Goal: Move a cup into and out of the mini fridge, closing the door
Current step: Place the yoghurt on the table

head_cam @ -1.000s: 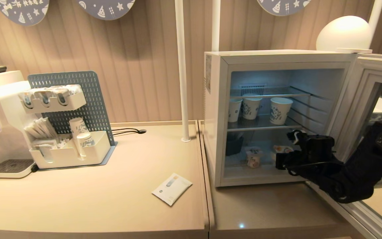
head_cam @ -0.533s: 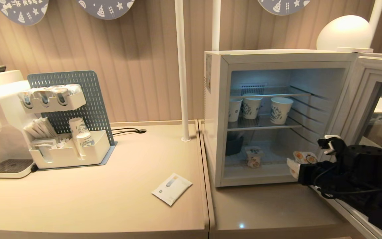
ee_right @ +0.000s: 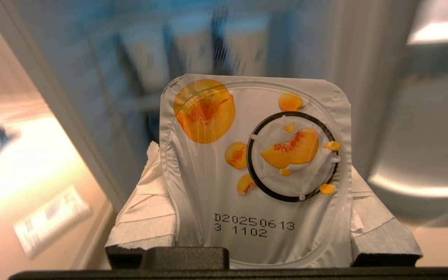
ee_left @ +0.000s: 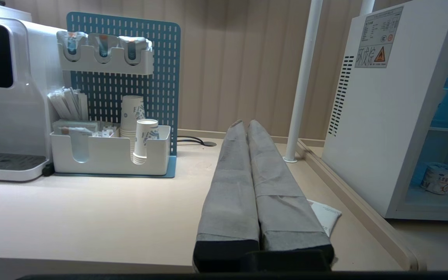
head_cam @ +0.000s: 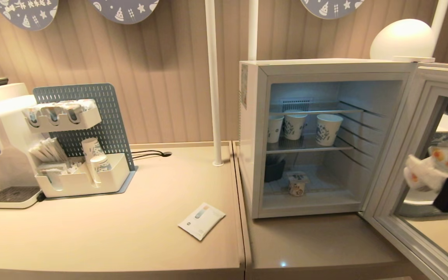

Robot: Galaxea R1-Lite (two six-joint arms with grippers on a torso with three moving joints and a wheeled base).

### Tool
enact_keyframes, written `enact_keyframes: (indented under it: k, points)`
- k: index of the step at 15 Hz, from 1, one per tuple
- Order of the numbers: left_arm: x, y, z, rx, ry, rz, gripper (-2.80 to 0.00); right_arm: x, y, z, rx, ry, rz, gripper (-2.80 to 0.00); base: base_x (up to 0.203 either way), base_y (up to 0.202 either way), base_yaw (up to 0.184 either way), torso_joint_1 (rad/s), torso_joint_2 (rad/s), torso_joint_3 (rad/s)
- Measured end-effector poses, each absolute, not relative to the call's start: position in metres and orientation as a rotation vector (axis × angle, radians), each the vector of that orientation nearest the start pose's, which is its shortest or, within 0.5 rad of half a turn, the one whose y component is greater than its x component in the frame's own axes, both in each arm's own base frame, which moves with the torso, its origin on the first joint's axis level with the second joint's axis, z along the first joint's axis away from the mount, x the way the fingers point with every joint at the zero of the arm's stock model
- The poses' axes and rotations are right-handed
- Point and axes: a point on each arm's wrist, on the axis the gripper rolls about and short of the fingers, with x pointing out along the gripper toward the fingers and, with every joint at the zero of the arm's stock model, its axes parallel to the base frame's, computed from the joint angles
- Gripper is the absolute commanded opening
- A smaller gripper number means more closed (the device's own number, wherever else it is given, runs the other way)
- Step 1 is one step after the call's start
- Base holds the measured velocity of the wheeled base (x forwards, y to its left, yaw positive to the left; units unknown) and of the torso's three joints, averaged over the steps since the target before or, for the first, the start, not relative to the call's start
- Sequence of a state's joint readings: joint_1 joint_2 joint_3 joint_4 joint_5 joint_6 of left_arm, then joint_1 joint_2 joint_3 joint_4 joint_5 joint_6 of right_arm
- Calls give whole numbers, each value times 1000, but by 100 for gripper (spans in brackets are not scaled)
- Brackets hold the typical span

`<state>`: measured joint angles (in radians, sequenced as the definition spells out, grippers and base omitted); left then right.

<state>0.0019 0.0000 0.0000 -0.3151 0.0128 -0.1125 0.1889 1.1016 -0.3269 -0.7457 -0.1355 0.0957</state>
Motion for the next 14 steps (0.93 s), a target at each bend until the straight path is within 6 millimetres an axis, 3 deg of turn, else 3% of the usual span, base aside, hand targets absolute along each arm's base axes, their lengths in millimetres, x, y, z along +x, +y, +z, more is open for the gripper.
enact_keyframes:
  k: [2, 4, 7, 9, 14]
  points:
    - [-28, 0, 107, -113, -316, -4, -280, 101, 14, 239, 127, -37, -63, -280, 0, 0, 0, 0, 0, 0]
    - [-28, 0, 107, -113, -316, -4, -280, 54, 1, 249, 122, -36, -230, -280, 0, 0, 0, 0, 0, 0]
    - [-28, 0, 107, -113, -316, -4, -280, -2, -12, 234, 91, -47, -438, -280, 0, 0, 0, 0, 0, 0]
    - [-28, 0, 107, -113, -316, -3, -280, -21, -11, 220, 108, -86, -521, -280, 0, 0, 0, 0, 0, 0]
    - [-28, 0, 107, -113, -316, -3, -280, -46, -4, 193, 116, -231, -188, -280, 0, 0, 0, 0, 0, 0]
